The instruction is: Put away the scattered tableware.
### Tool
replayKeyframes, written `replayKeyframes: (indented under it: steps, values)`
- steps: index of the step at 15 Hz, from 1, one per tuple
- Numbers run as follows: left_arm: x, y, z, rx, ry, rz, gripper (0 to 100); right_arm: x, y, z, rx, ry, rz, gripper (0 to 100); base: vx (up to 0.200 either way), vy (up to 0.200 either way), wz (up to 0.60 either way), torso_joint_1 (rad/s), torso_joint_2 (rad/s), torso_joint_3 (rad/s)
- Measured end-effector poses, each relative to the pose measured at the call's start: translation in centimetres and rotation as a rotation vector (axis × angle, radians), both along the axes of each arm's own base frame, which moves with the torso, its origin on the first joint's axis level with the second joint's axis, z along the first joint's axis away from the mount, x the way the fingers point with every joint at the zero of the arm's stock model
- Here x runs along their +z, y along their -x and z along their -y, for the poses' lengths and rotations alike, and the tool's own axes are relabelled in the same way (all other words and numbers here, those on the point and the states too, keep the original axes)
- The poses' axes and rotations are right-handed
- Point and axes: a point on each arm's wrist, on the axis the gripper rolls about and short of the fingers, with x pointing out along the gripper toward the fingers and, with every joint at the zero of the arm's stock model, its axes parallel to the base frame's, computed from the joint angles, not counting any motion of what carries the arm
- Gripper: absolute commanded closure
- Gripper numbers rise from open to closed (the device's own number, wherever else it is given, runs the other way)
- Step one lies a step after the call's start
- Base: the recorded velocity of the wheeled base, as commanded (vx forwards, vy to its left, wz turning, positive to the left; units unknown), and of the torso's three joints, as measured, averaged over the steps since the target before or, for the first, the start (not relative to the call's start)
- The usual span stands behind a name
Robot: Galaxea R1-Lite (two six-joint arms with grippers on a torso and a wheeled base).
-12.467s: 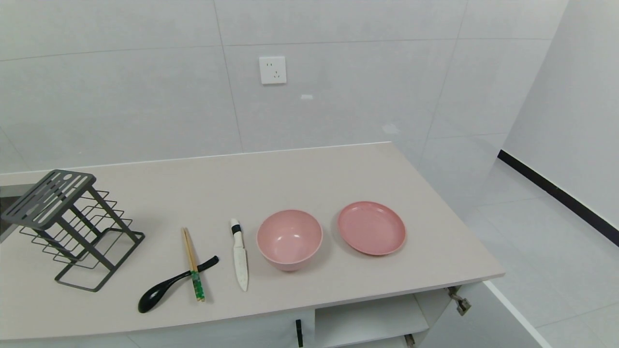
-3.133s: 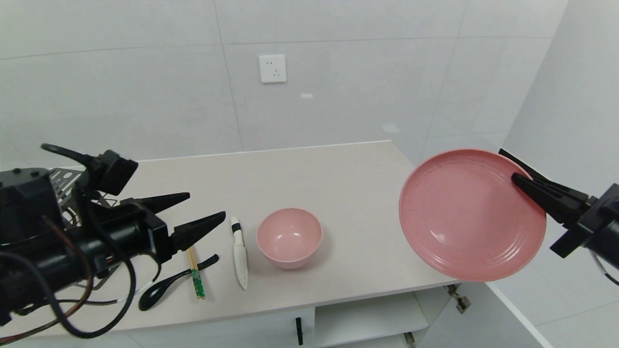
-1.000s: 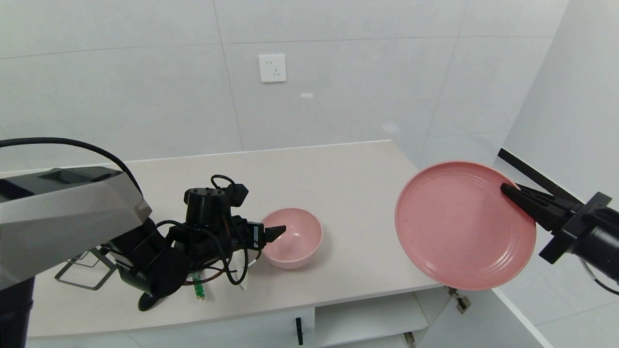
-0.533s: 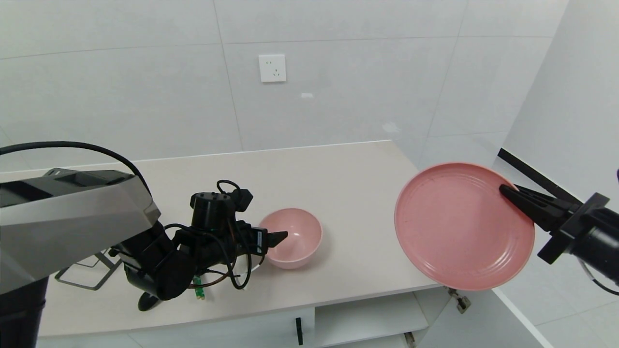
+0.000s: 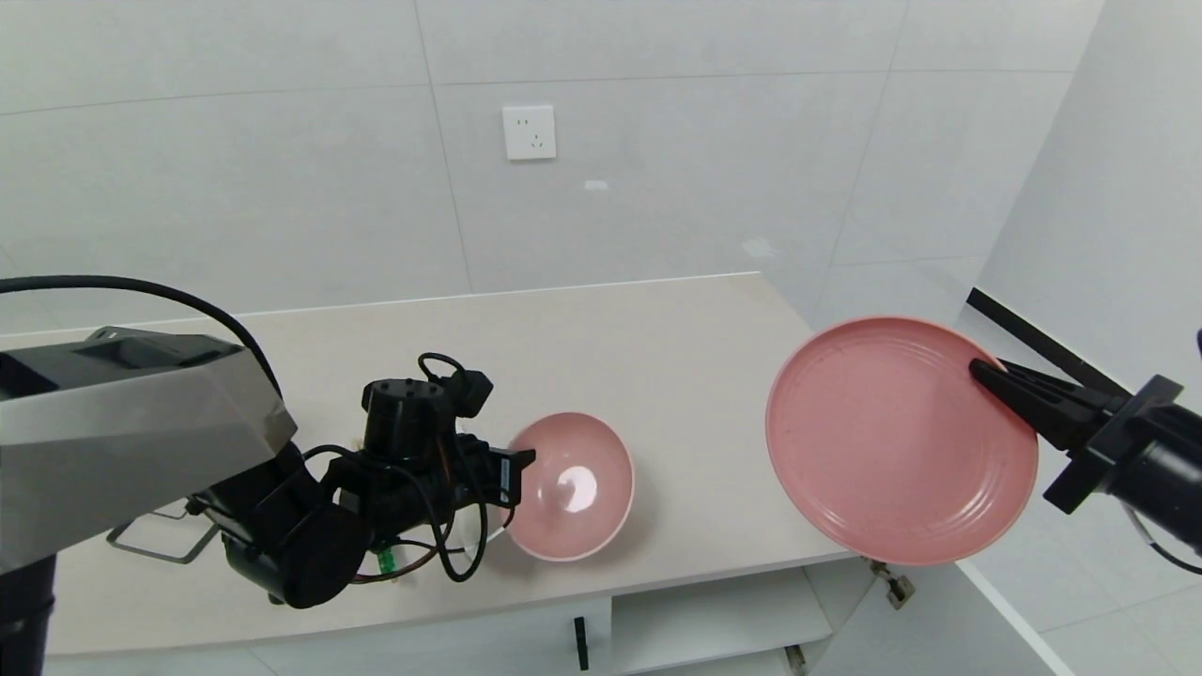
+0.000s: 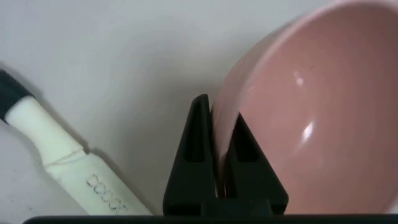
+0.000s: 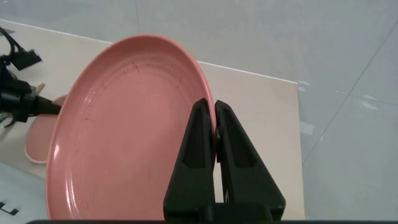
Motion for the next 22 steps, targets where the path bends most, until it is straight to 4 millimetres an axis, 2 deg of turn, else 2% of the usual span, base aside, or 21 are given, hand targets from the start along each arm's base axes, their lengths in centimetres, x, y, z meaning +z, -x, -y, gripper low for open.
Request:
replayKeyframes:
  steps: [4, 7, 15, 22]
  values:
    - [1.9, 1.3, -0.8, 0.028, -0.044, 0.124, 100, 0.0, 0.0, 0.0, 0.002, 0.0, -0.001, 100, 0.0, 0.0, 0.0, 0.0, 0.0, 0.0]
    - [2.9, 3.8, -2.1, 0.037, -0.043, 0.188, 100, -0.1, 0.1, 0.0, 0.002, 0.001, -0.006, 100, 0.0, 0.0, 0.0, 0.0, 0.0, 0.0]
    - [5.0, 8.5, -4.3, 0.069, 0.037, 0.247, 100, -0.2, 0.2, 0.0, 0.002, 0.001, -0.007, 100, 0.0, 0.0, 0.0, 0.0, 0.0, 0.0]
    - [6.9, 11.3, -5.5, 0.079, 0.105, 0.304, 100, 0.4, 0.0, 0.0, 0.002, -0.009, 0.025, 100, 0.0, 0.0, 0.0, 0.0, 0.0, 0.0]
